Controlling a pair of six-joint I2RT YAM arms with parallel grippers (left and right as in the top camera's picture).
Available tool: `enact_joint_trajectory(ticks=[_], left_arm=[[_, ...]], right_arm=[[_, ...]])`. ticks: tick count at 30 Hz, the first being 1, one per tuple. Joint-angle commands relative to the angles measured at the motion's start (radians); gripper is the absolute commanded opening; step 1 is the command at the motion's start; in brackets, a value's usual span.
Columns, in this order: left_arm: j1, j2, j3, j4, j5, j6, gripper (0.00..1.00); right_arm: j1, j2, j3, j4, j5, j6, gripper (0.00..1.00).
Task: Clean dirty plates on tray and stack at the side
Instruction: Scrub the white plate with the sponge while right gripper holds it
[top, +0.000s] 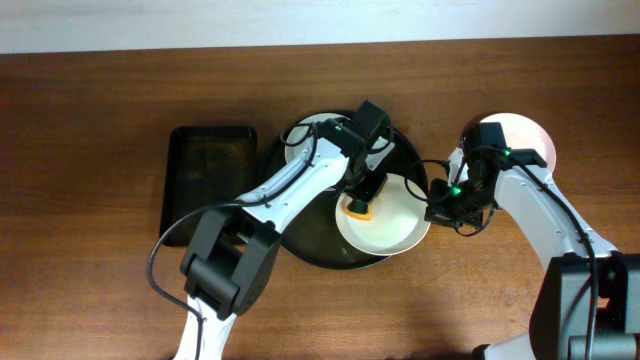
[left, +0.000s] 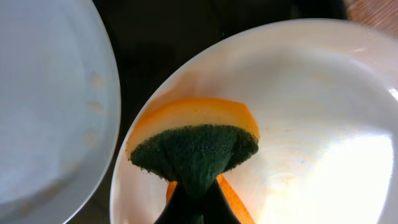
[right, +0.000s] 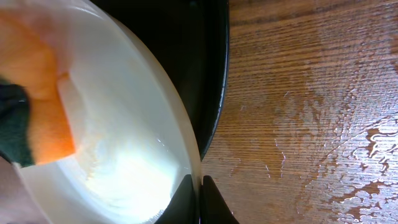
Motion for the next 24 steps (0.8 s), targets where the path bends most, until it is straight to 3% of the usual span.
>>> enact_joint_trajectory(ticks=[1, 9, 19, 24], left_arm=[[0.005, -0.089, 0.025, 0.053, 0.026, -0.006, 0.0], [0.002, -0.021, 0.023, 0.263, 0.03, -0.129, 0.0], [0.0, 0.03, -0.031, 0.246, 0.027, -0.129, 0.0], [-0.024, 0.03, -0.03, 0.136, 0.086, -0.128, 0.0]], right_arm=[[0.007, -0.03, 0.023, -0.001, -0.016, -0.007, 0.04], [0.007, -0.03, 0.023, -0.003, -0.016, -0.007, 0.04], [0.007, -0.03, 0.023, -0.011, -0.005, -0.006, 0.04], [0.007, -0.03, 0.023, -0.011, 0.014, -0.003, 0.04]])
